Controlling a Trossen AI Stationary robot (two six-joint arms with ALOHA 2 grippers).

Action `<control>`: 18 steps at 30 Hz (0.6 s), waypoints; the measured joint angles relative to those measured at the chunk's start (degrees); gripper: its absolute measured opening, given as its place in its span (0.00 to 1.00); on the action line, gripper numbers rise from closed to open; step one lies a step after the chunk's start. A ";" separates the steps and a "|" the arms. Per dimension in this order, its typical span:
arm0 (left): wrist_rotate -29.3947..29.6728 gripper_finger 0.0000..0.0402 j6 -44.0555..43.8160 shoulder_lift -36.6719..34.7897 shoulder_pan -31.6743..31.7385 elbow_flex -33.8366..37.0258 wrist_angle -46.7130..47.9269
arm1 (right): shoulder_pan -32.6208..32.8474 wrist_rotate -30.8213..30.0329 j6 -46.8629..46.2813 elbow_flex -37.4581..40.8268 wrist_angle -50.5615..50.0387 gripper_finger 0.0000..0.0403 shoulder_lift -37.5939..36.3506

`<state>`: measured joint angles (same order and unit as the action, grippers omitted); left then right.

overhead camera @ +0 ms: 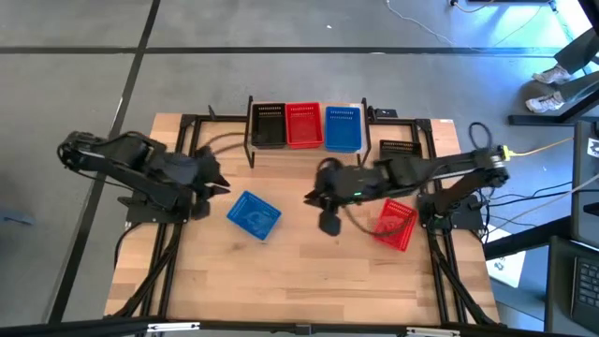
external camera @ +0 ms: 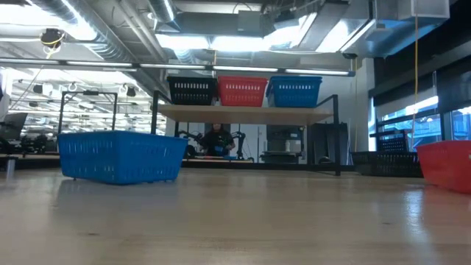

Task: Stack baskets on shelf by color
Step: Stack the blue bin on the blue bin on the shelf

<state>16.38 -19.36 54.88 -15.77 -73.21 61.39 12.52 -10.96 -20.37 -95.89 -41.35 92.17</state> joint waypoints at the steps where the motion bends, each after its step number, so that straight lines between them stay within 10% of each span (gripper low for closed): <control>1: -0.02 0.17 -0.21 -1.20 0.00 0.00 0.12 | -0.51 0.85 -0.44 -1.35 -0.60 0.14 1.76; 18: -0.84 0.17 -1.26 -10.06 0.00 0.02 0.82 | -8.12 12.15 -7.58 -12.14 -0.82 0.16 21.73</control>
<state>15.55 -20.62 44.82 -15.77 -73.19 62.22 4.40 1.20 -27.95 -108.03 -42.17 113.90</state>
